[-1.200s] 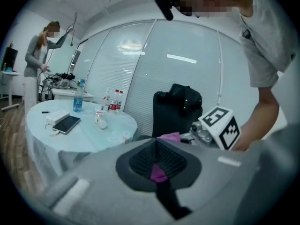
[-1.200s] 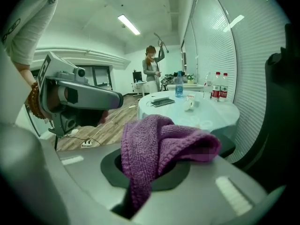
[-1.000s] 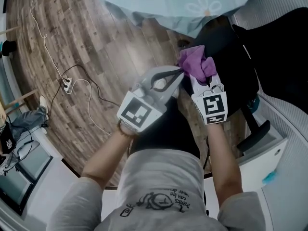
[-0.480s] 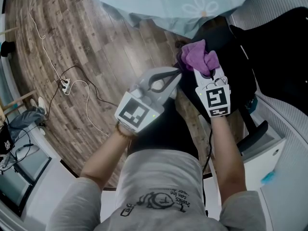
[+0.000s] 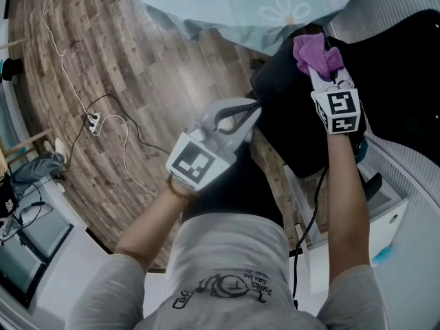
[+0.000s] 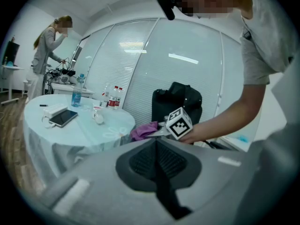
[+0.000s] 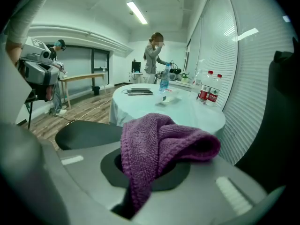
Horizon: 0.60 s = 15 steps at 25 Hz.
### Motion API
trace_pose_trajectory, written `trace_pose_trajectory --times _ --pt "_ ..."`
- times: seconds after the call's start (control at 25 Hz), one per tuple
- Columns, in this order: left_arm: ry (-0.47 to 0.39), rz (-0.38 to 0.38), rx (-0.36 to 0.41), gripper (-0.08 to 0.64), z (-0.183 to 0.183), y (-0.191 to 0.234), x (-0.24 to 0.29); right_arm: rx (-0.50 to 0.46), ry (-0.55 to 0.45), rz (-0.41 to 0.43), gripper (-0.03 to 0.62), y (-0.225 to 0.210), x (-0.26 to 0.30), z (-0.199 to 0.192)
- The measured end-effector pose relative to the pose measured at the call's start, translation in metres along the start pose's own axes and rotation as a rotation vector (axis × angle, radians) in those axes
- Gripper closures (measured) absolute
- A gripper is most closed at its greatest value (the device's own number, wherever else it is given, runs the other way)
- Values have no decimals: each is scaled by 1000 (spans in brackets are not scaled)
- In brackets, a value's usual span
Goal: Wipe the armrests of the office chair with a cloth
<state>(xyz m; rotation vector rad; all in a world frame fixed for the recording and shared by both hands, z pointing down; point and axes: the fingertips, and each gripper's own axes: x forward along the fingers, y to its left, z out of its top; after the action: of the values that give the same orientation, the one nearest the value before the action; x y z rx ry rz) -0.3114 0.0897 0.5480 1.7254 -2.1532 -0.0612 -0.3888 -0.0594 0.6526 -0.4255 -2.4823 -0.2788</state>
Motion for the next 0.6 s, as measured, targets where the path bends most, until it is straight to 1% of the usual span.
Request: trace_pose_trajectory --times 0.08,0.16,0.28,0.4,0.48,0.6 --pt "-5 0 9 558 1 -1 0 27 -1 -22 563 -18 3 -2" --pt "-5 2 14 558 2 -1 0 30 12 -40 563 -30 5 -3" --pt "-5 4 18 558 4 -2 -2 44 2 -54 563 -36 6 0" --pt "-4 6 14 558 4 -4 -3 42 11 -65 565 -27 4 0" --pt "-12 8 4 558 3 -4 -3 30 19 -59 565 -17 3 0" --pt "-10 11 16 558 4 -4 -4 18 17 -39 565 -1 2 1"
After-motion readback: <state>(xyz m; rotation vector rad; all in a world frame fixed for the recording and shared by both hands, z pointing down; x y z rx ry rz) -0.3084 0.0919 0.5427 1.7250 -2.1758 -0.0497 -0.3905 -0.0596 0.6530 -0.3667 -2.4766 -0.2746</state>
